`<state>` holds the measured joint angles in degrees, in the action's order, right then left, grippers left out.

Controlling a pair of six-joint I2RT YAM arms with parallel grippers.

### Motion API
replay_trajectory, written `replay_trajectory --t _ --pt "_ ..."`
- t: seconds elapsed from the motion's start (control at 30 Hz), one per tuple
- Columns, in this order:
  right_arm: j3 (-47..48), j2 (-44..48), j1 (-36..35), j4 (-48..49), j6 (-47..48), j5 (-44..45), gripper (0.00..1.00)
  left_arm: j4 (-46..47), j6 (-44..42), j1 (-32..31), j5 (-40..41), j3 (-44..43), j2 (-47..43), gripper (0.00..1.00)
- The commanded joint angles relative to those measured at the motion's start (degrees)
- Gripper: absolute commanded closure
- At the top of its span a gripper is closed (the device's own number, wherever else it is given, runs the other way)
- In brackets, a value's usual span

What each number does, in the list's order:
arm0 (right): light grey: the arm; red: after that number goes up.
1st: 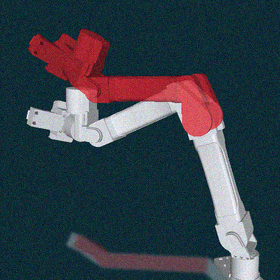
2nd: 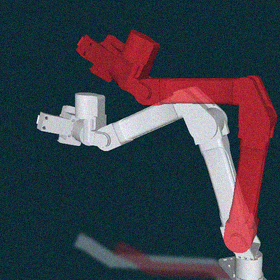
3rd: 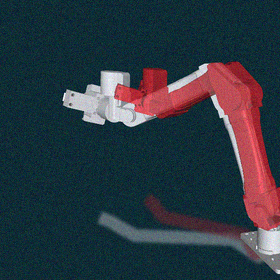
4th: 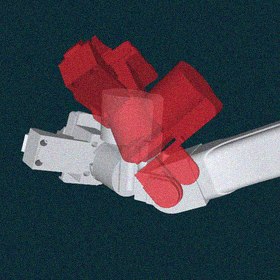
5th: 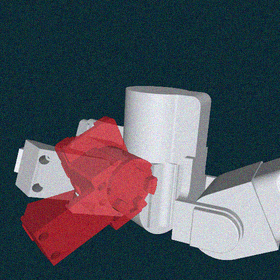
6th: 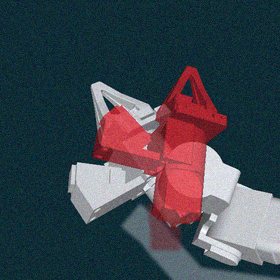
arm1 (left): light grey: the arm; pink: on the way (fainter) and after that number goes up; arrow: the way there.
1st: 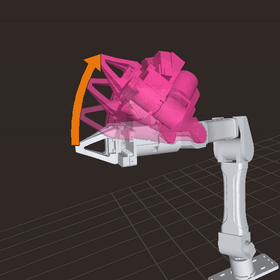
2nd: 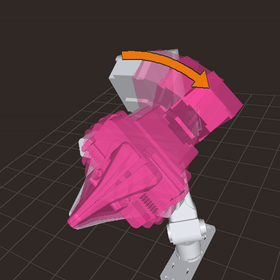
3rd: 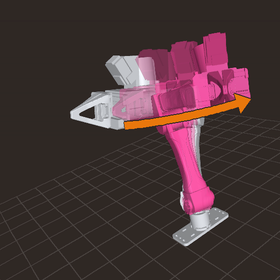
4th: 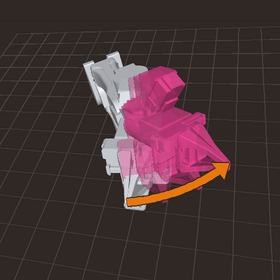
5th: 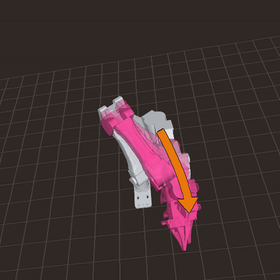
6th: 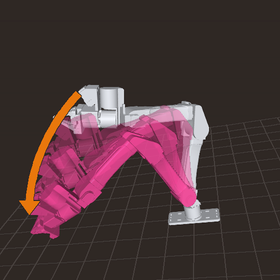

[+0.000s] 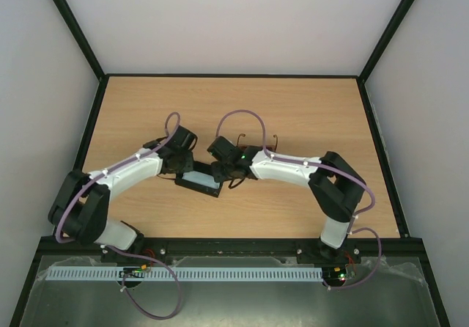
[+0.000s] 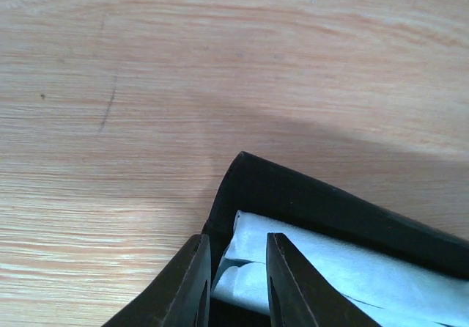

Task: Organize the sunglasses
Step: Place the glasses cleaning cloth in the sunglasses case, then adjust the sunglasses at the center of the board.

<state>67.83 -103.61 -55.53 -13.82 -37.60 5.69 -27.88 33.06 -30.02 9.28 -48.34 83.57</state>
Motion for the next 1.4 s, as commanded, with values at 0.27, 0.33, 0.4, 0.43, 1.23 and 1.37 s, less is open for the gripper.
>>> replay_trajectory --t 0.27,0.33,0.4,0.43,1.23,1.37 --pt "-5.4 13.8 -0.3 -4.2 1.0 3.4 0.5 -5.6 1.1 1.3 1.6 -5.9 -9.0 0.65" --pt "-7.9 17.3 -0.3 -4.8 0.9 4.4 0.47 -6.3 1.3 1.7 1.2 -6.1 -10.9 0.6" --pt "-10.5 20.8 -0.3 -5.8 0.5 5.5 0.44 -7.2 1.6 2.1 0.9 -6.2 -13.1 0.53" --pt "-12.0 22.5 -0.3 -6.2 0.3 5.9 0.42 -7.5 1.8 2.2 0.9 -6.0 -14.1 0.49" --pt "-35.0 48.6 -0.2 -8.5 -8.2 0.3 0.01 -3.7 8.0 3.0 -13.1 0.9 -32.3 0.01" --pt "-38.0 50.4 -0.3 -7.6 -9.5 -2.0 0.01 -4.2 9.0 3.0 -14.9 2.2 -35.5 0.01"
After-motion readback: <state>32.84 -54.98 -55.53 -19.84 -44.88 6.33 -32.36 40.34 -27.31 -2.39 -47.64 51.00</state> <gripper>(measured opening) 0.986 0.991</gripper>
